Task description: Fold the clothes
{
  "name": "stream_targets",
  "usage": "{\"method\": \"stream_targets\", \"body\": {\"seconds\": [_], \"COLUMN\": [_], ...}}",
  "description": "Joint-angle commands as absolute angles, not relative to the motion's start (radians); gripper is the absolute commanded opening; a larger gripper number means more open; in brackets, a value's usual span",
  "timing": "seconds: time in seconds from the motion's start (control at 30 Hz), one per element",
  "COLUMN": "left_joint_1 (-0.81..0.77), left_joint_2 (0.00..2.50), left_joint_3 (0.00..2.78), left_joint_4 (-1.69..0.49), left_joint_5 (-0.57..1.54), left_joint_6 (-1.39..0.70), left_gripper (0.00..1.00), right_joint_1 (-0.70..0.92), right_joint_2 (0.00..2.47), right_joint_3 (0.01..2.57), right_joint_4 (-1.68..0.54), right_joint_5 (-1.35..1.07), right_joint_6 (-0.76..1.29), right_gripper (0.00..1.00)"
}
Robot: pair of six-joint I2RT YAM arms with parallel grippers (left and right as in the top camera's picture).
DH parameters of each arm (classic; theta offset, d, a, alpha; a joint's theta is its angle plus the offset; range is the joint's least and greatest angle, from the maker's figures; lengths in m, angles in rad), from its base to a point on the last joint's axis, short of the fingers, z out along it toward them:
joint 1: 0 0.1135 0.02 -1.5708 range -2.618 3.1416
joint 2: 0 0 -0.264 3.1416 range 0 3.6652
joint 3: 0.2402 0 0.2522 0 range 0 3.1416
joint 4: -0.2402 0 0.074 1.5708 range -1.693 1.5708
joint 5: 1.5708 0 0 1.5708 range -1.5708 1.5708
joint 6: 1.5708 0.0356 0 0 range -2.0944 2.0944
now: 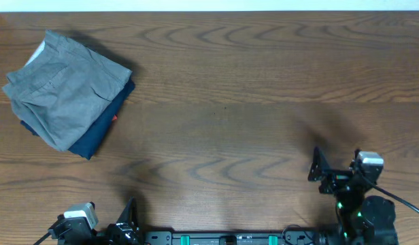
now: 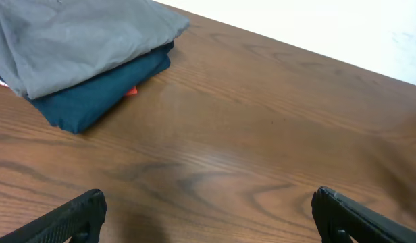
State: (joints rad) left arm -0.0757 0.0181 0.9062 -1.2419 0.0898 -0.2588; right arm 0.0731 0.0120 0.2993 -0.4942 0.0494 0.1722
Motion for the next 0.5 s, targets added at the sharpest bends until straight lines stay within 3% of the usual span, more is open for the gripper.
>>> {"method": "stream_targets", "body": {"seconds": [0.0, 0.23, 0.47], "left_joint_1": [-0.078, -0.078, -0.078], "left_joint_2": [0.023, 0.023, 0.023], "left_joint_3": [0.905, 0.905, 0.905], "left_joint_4": [-1.242, -1.241, -1.241], "left_joint_5": [0.085, 0.085, 0.085], "left_joint_6": [-0.263, -0.263, -0.263], "left_gripper": [0.98, 0.98, 0.98], "right_joint_1": [0.06, 0.06, 0.06], "right_joint_2": [0.006, 0.005, 0.007], "right_joint_3": [0.205, 0.001, 0.006], "right_joint_4": [-0.373, 0.01, -0.073], "right_joint_5": [0.037, 0.037, -0.012], "right_joint_6": [0.072, 0.059, 0.029], "right_gripper": [0.99, 0.99, 0.99]}}
